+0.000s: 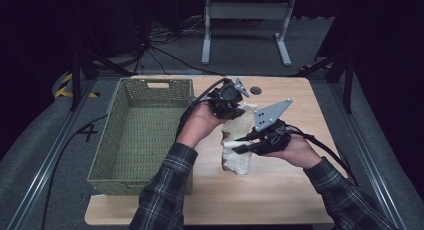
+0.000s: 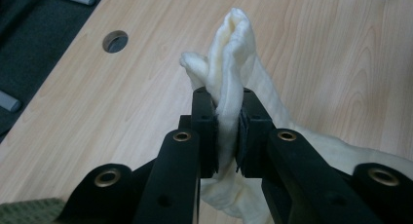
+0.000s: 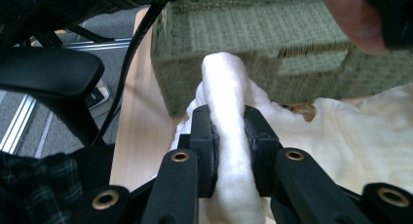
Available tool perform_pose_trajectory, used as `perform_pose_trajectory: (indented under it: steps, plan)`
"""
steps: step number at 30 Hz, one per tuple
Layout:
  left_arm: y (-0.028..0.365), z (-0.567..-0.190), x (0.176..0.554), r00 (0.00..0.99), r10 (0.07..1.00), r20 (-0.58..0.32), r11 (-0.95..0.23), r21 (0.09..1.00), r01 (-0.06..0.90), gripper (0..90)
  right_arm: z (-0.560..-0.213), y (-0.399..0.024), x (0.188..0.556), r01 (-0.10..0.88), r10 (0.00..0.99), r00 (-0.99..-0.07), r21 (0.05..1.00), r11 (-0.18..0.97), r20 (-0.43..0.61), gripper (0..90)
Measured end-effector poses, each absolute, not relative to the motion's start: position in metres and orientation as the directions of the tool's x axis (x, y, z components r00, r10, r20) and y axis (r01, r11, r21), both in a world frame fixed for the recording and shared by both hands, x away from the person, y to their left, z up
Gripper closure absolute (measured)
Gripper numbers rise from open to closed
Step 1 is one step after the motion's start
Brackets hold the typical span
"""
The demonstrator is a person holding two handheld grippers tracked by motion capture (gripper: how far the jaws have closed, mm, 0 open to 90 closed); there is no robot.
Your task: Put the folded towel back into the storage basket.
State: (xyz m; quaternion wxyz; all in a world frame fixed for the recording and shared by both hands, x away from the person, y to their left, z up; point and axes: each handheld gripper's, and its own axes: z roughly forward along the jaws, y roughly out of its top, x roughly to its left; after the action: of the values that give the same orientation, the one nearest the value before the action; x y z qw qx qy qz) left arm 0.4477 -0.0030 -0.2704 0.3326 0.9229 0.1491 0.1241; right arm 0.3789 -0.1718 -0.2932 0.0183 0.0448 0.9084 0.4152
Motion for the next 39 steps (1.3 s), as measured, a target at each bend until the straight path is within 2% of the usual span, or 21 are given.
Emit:
perform_pose_trajectory:
  steps: [9,23,30,39]
  plan:
    - [0.048,-0.257,0.455,0.914,0.375,0.153,-0.722,0.667,0.185,80.9,-0.273,-0.123,0.389,0.025,0.071,-0.997,0.756,0.654,-0.028,77.9]
    - [0.122,-0.261,0.461,0.891,0.428,0.151,-0.689,0.693,0.213,80.9,-0.275,-0.046,0.398,0.009,0.042,-0.999,0.756,0.655,-0.025,77.9]
    - [0.143,-0.280,0.456,0.883,0.453,0.123,-0.673,0.697,0.249,80.9,-0.291,-0.013,0.400,0.009,0.010,-1.000,0.753,0.658,0.003,77.9]
    - [0.157,-0.305,0.449,0.878,0.472,0.080,-0.643,0.713,0.281,80.9,-0.330,0.004,0.404,0.024,-0.021,-0.998,0.733,0.680,0.053,77.4]
